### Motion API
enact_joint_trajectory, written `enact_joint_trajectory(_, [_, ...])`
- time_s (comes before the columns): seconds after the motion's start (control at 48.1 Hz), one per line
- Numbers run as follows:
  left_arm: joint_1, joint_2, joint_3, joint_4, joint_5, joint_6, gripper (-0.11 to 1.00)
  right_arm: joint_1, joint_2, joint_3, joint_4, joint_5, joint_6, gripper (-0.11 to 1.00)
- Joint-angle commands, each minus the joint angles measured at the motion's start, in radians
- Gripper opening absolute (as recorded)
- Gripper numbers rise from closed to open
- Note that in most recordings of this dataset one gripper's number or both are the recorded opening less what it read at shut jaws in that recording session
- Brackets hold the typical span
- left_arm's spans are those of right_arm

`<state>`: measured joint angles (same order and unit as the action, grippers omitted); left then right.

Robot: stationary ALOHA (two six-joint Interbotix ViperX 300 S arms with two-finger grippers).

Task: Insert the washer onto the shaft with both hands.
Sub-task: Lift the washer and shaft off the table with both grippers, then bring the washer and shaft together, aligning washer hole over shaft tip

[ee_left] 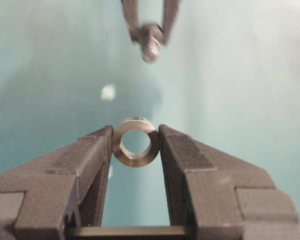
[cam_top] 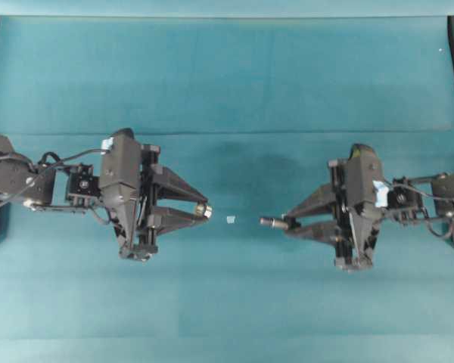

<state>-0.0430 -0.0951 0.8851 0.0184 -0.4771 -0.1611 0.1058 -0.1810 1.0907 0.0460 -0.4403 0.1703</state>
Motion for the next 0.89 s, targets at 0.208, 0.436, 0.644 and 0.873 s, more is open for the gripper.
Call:
enact_joint_trajectory(0.208, [-0.021,0.011,-0.014,0.002,-0.087,-0.032,0.37,0.037,0.011,0.037,0.006,-0.170,0.074,0.00])
enact_joint_trajectory(0.436, [-0.028,0.037,-0.026,0.002,-0.133,-0.057,0.37,0.037,0.071,0.043,0.020,-0.252,0.083,0.00])
enact_joint_trajectory(0.644, [-0.041,0.078,-0.058,0.002,-0.133,-0.061,0.37,0.037,0.106,0.037,0.020,-0.273,0.083,0.00])
enact_joint_trajectory(0.873, [-0.041,0.123,-0.100,0.002,-0.135,-0.074,0.37,0.037,0.114,0.029,0.020,-0.288,0.081,0.00])
